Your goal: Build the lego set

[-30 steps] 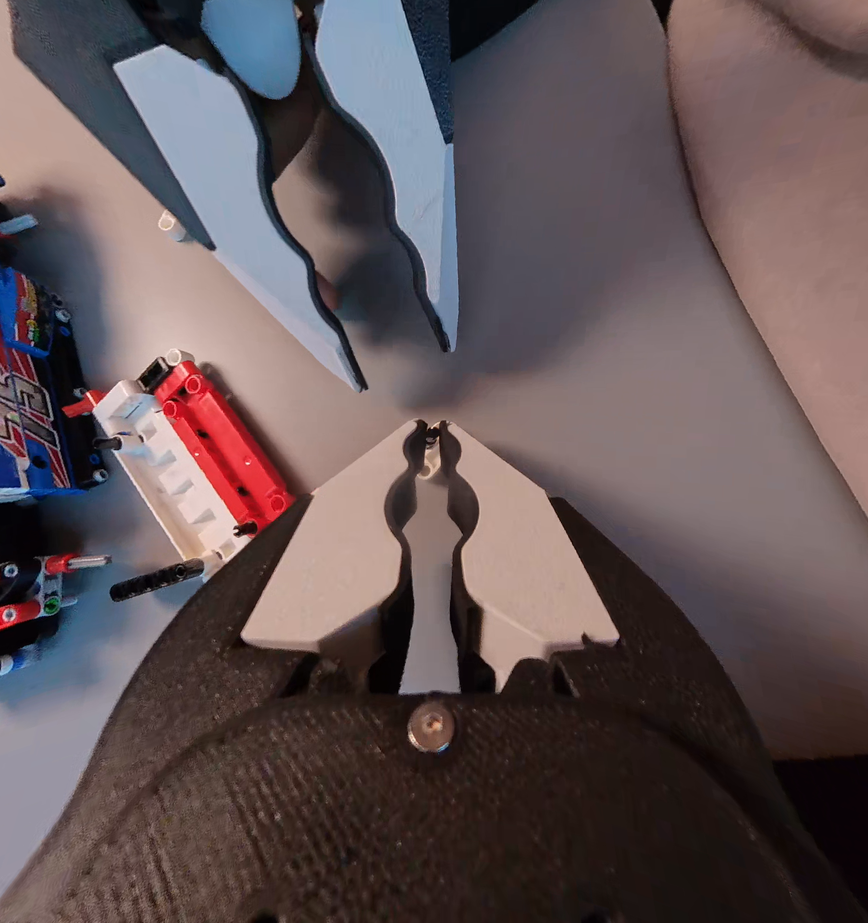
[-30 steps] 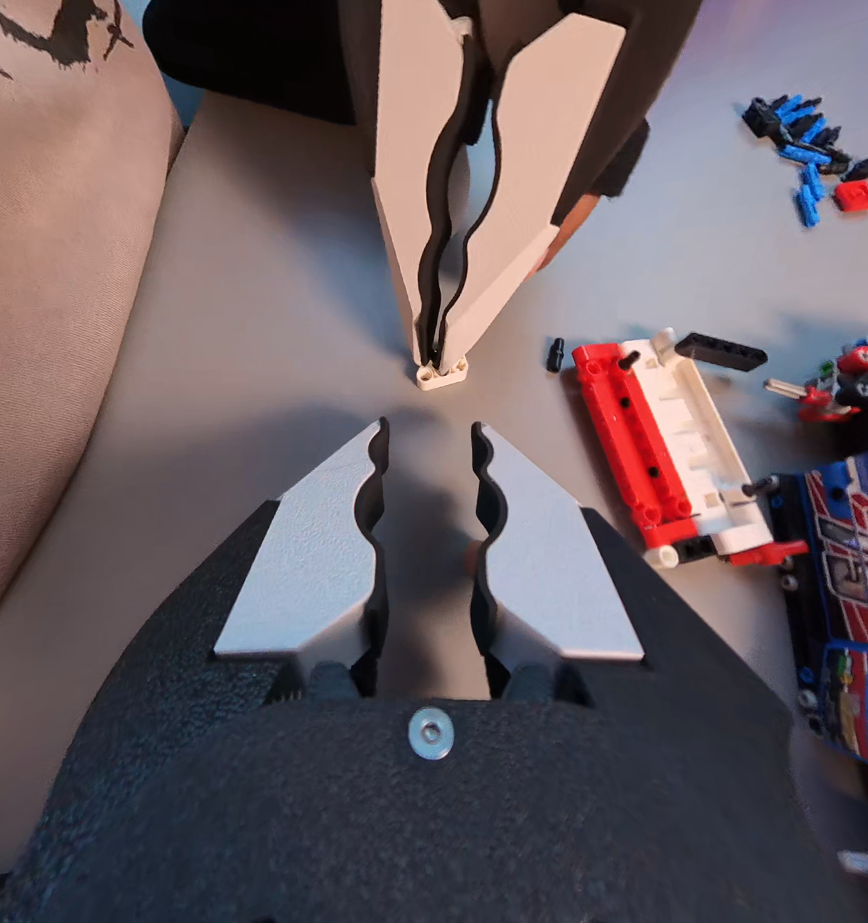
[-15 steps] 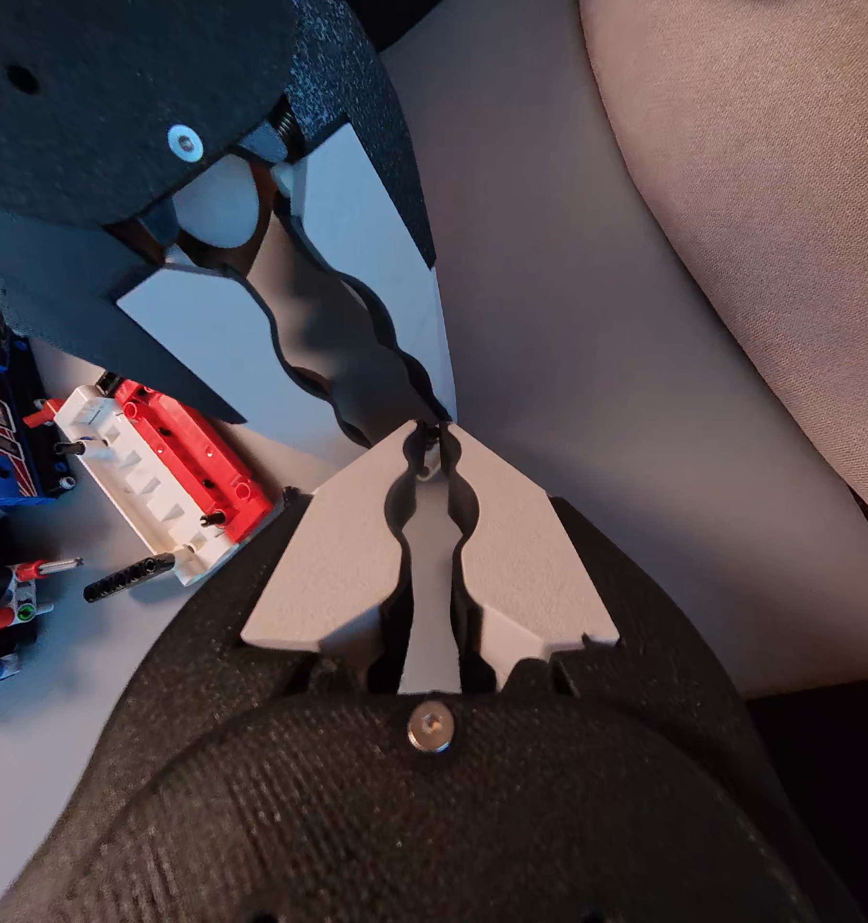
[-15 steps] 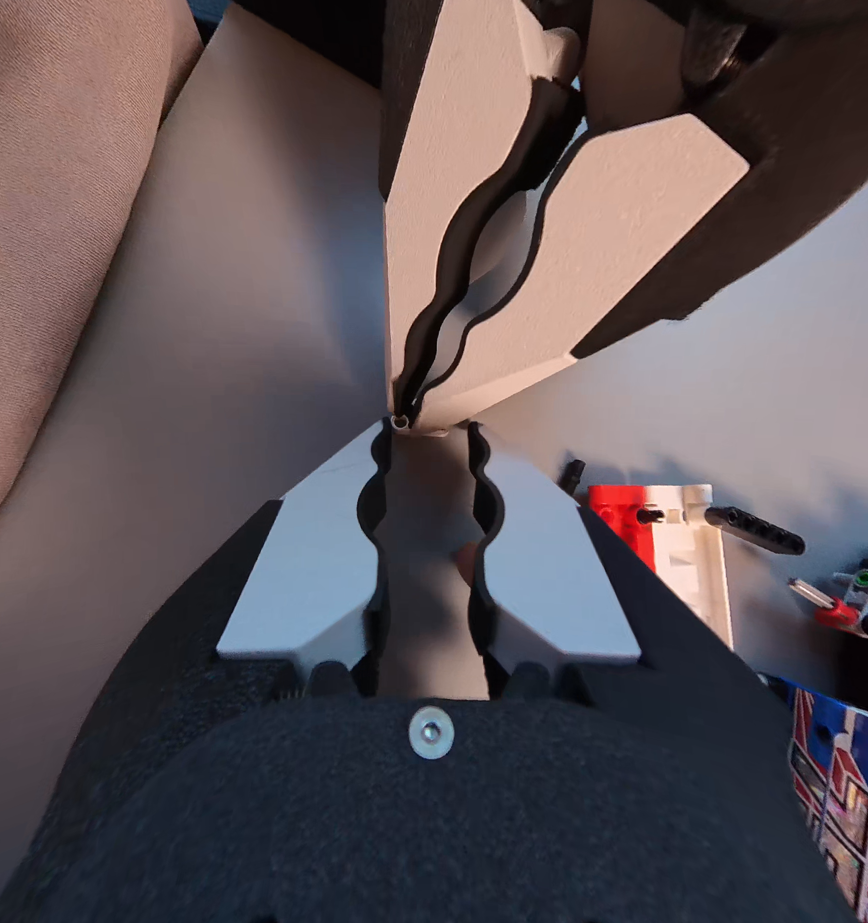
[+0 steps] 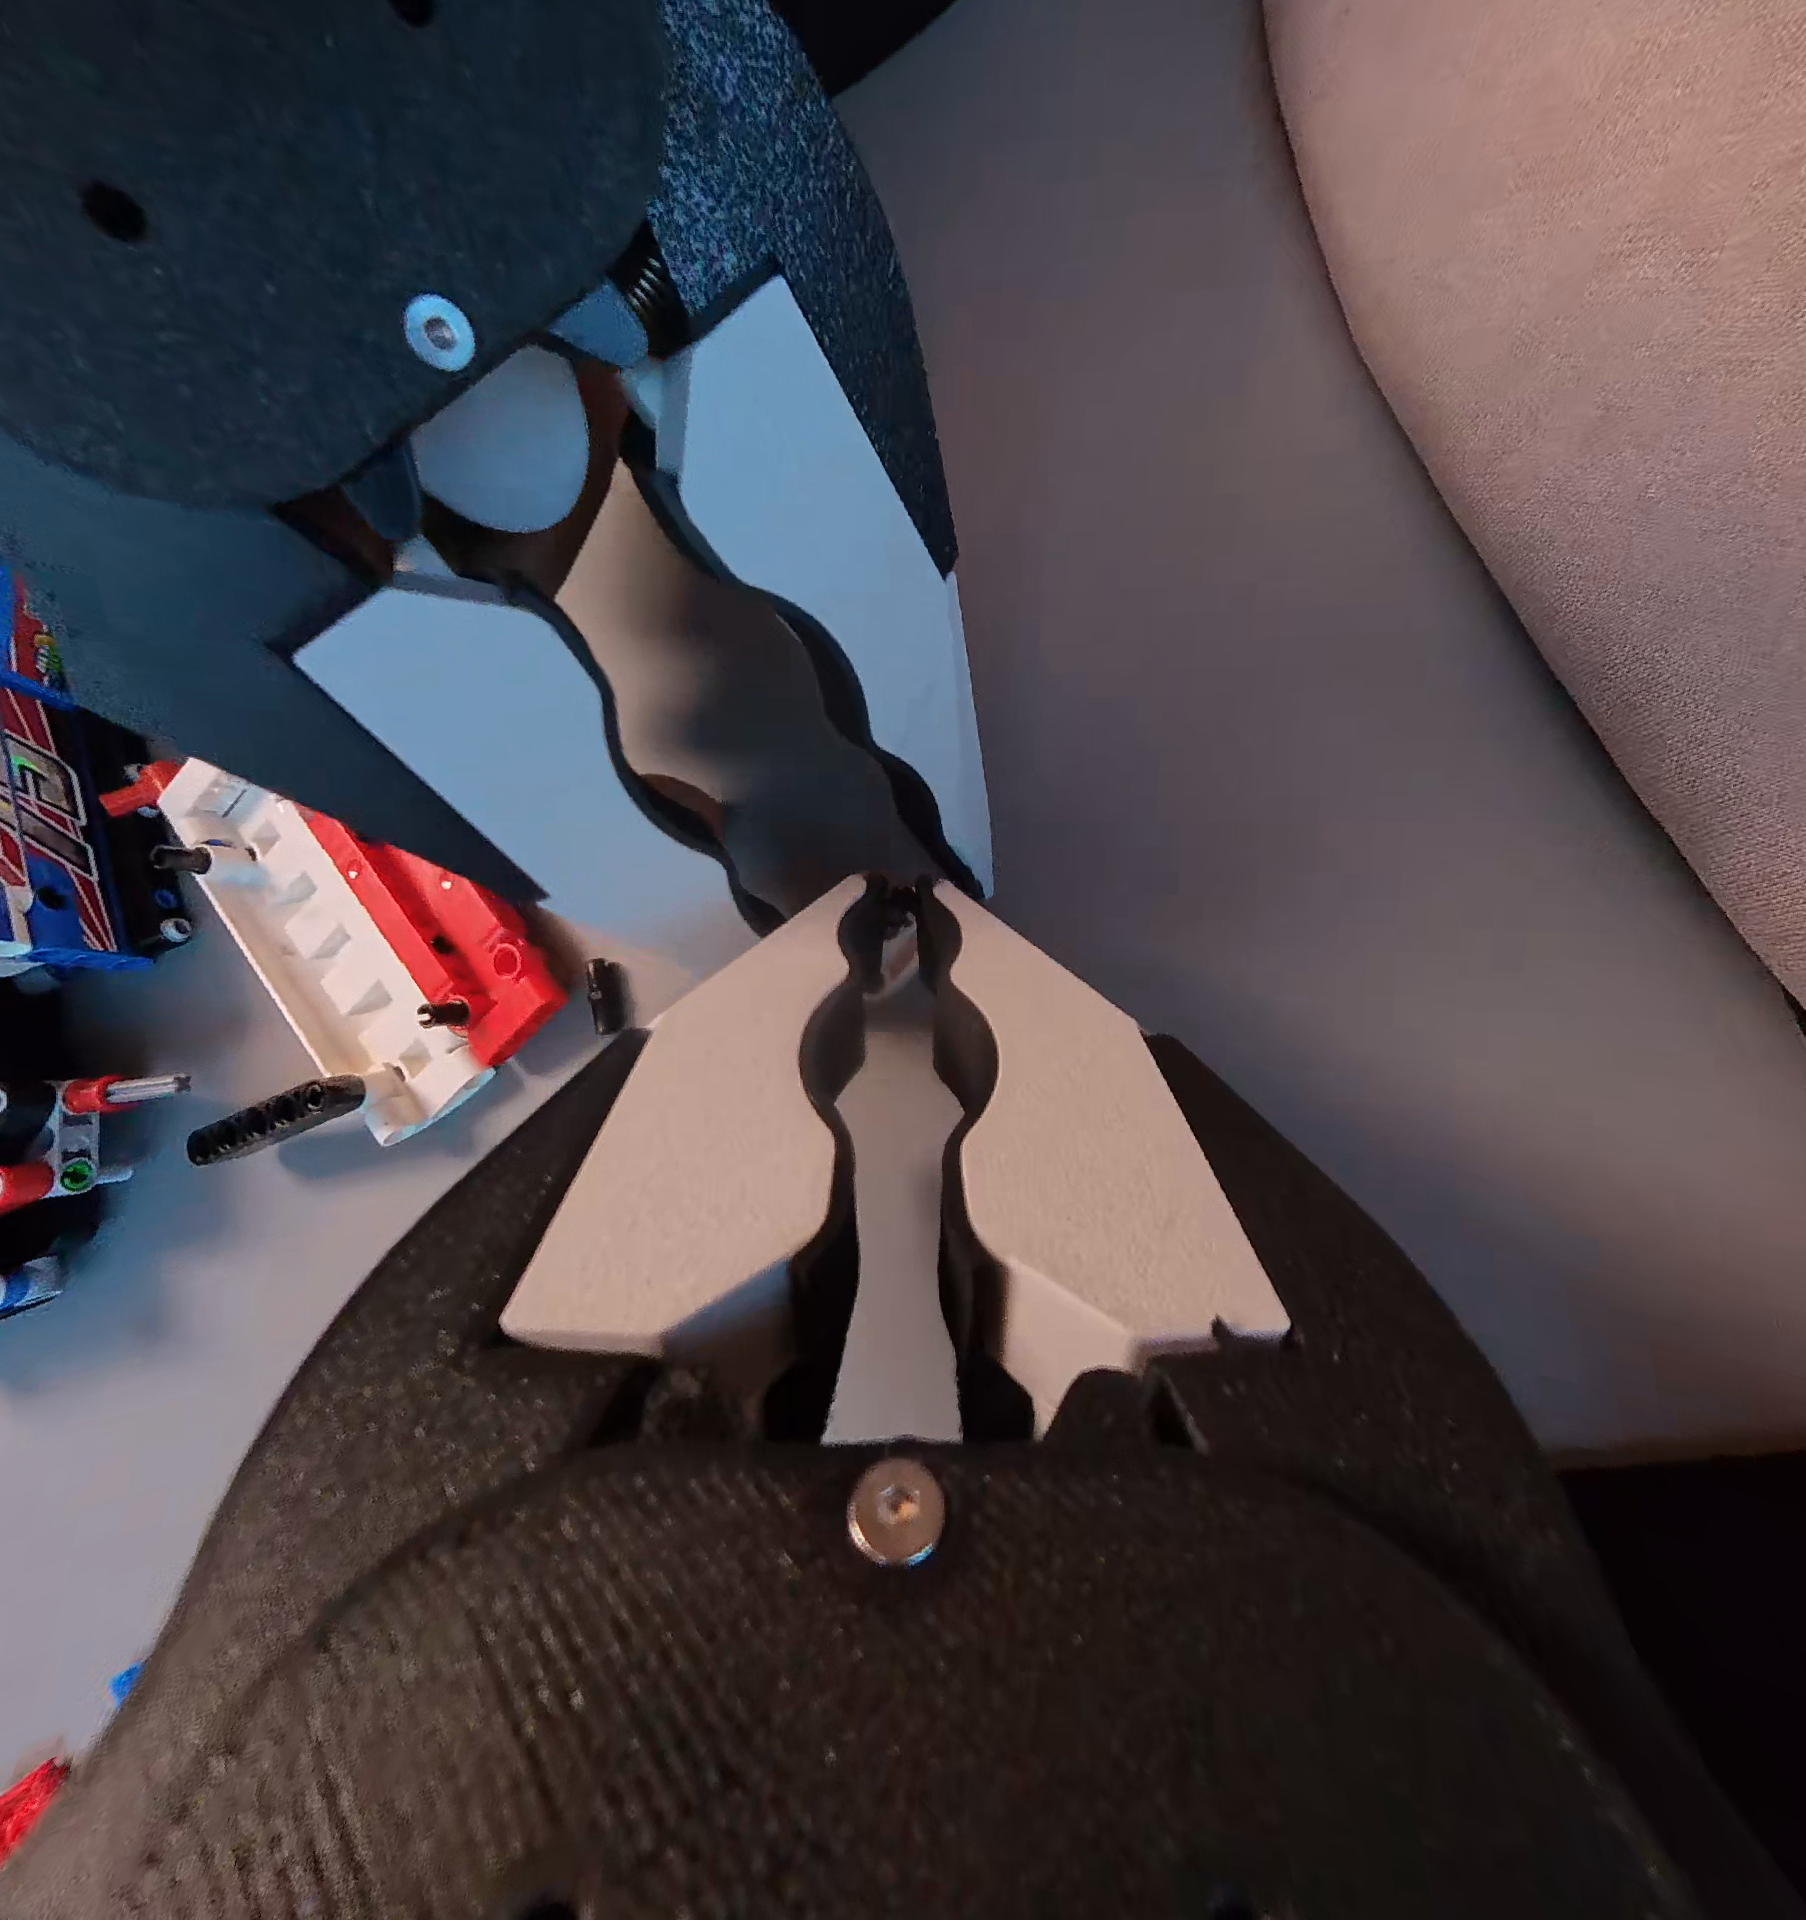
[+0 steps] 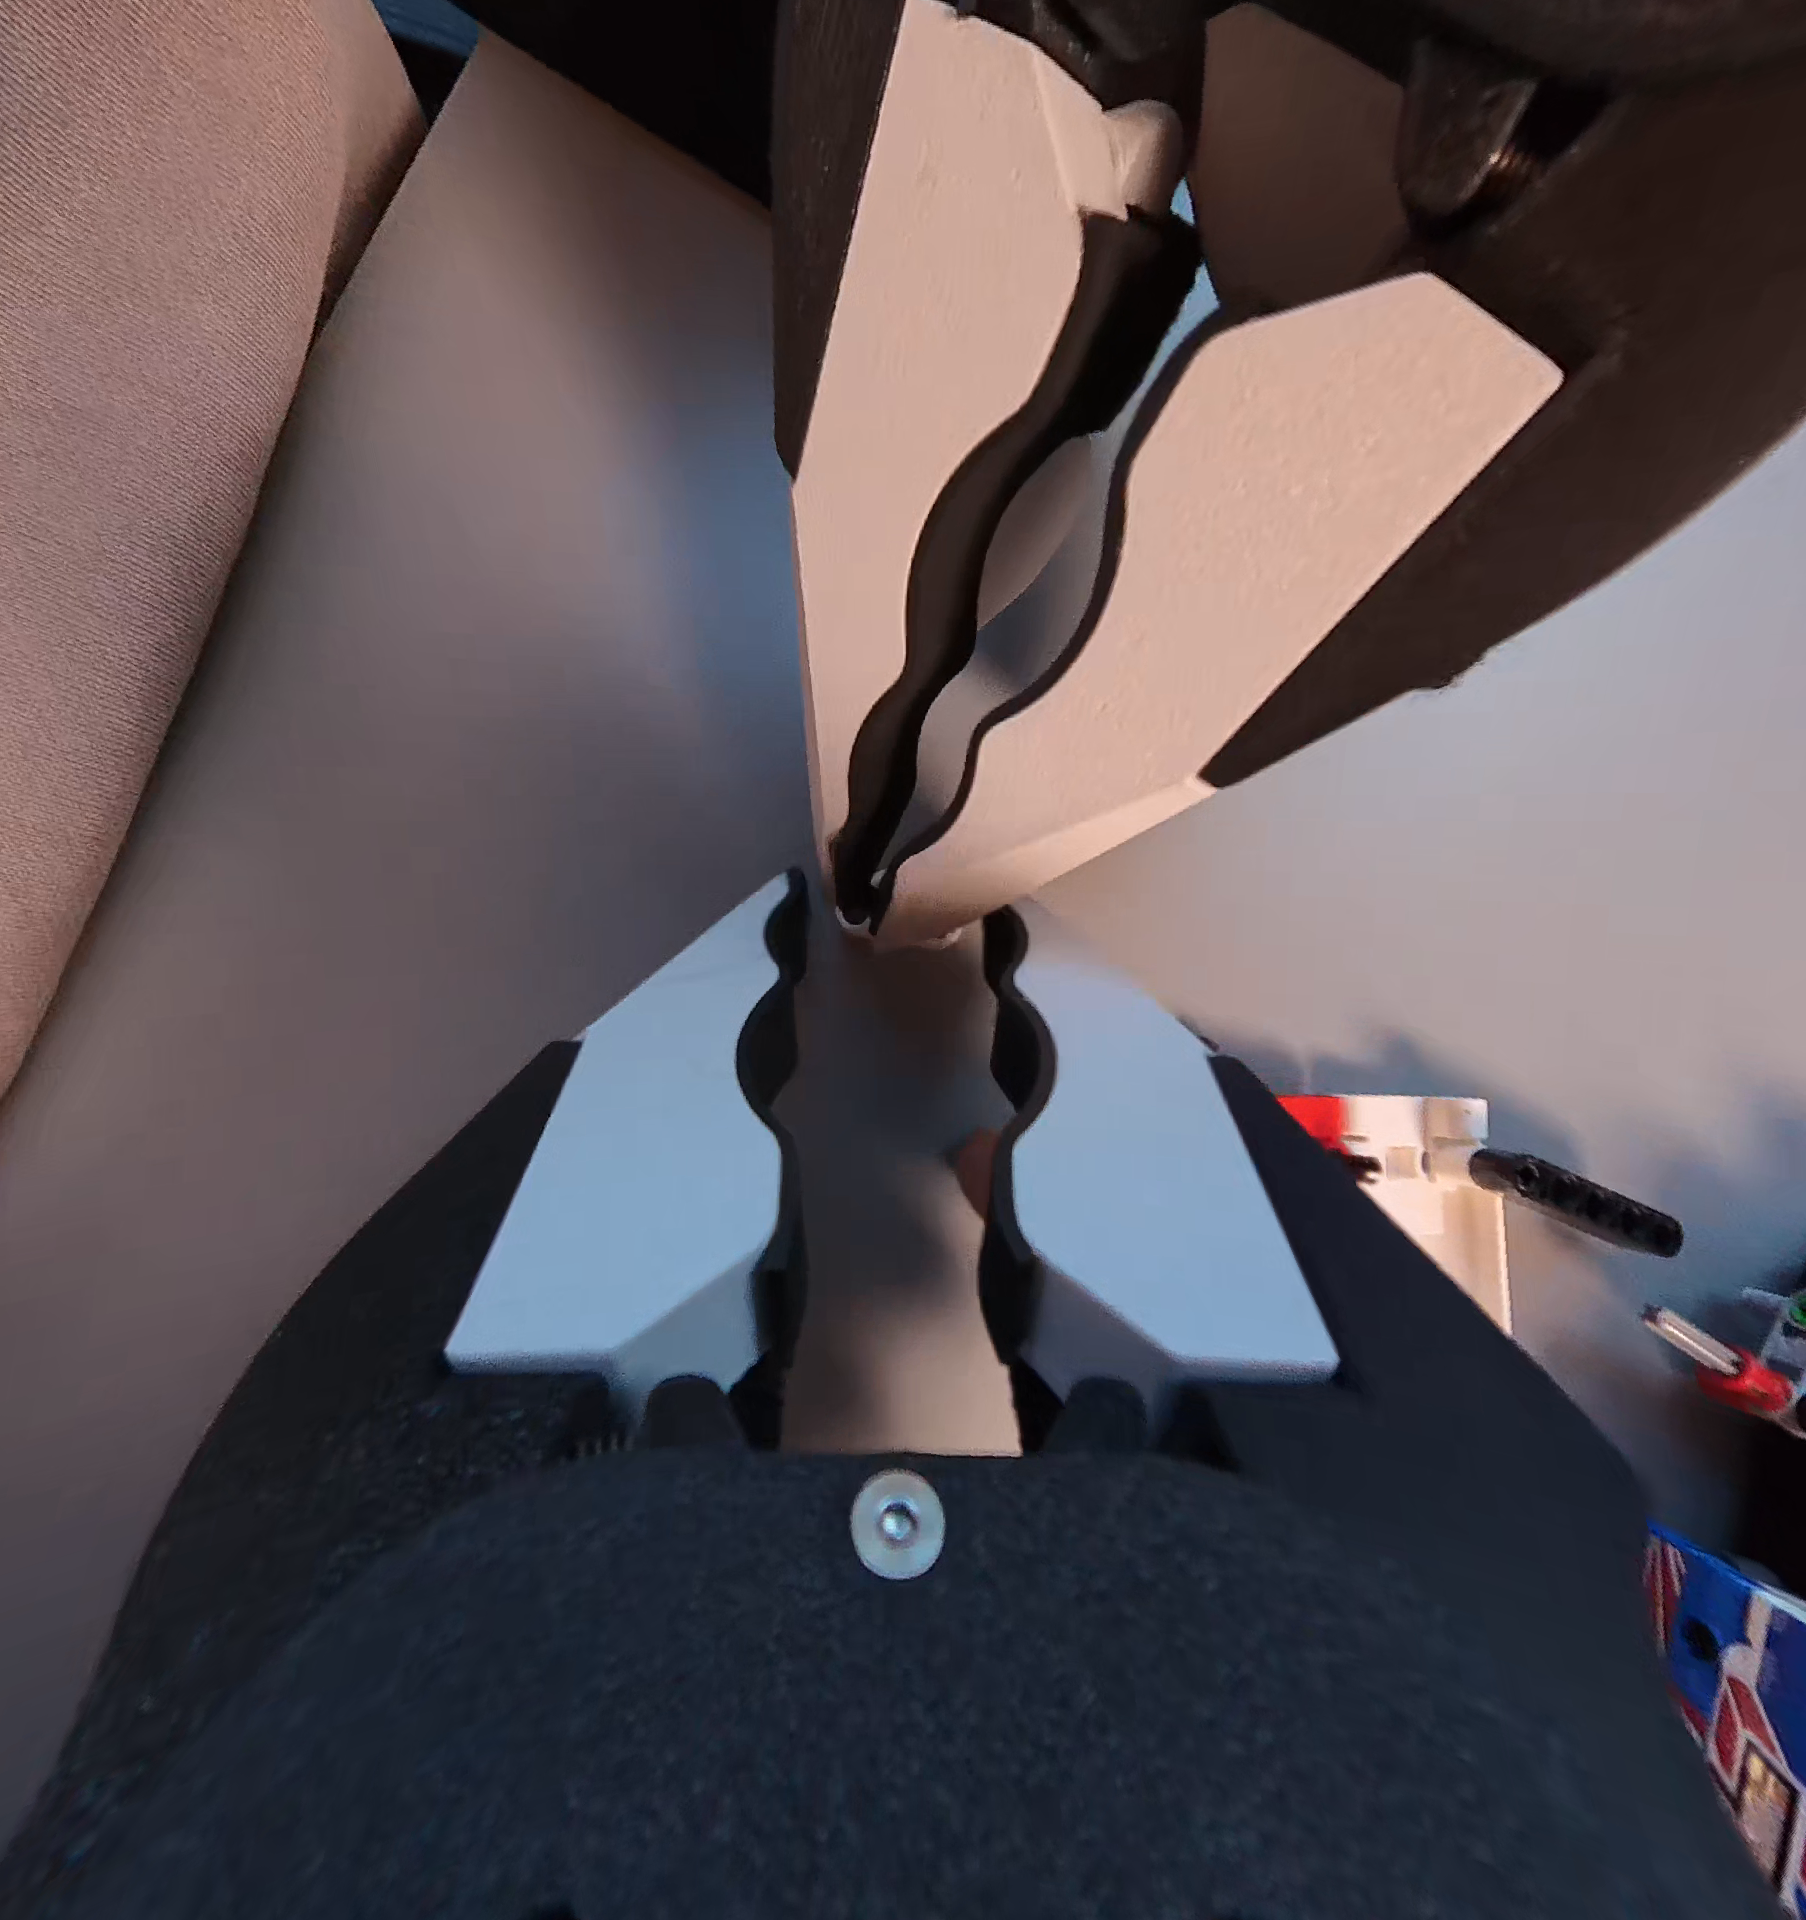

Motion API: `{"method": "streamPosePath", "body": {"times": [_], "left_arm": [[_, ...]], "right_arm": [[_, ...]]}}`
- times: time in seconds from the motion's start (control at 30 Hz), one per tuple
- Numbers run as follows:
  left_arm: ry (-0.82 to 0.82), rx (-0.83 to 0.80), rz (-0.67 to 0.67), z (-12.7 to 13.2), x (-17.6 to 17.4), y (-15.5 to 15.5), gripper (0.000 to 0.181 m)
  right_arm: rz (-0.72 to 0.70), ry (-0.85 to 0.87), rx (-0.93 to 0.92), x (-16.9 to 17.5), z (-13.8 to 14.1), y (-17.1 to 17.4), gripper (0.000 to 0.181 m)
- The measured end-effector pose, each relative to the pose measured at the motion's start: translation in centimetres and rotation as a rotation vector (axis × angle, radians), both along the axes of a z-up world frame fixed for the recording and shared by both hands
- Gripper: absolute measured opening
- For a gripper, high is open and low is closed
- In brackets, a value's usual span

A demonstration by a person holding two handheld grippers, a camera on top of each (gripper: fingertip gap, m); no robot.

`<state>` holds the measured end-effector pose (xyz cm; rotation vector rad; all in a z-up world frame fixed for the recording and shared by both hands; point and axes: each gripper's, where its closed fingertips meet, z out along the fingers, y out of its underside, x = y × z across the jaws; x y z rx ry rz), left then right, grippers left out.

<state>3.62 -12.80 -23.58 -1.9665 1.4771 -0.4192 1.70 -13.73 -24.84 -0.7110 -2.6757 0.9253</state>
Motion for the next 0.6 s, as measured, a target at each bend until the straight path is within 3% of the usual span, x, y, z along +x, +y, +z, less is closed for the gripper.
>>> {"method": "streamPosePath", "body": {"times": [0.33,0.6], "left_arm": [[-0.045,0.025,0.146,0.0,-0.6,0.8,0.004],[-0.027,0.014,0.191,-0.5,-0.7,0.8,0.003]], "right_arm": [[-0.279,-0.048,-0.007,-0.1,-0.1,1.0,0.021],[-0.417,-0.055,-0.012,0.2,0.0,1.2,0.021]]}}
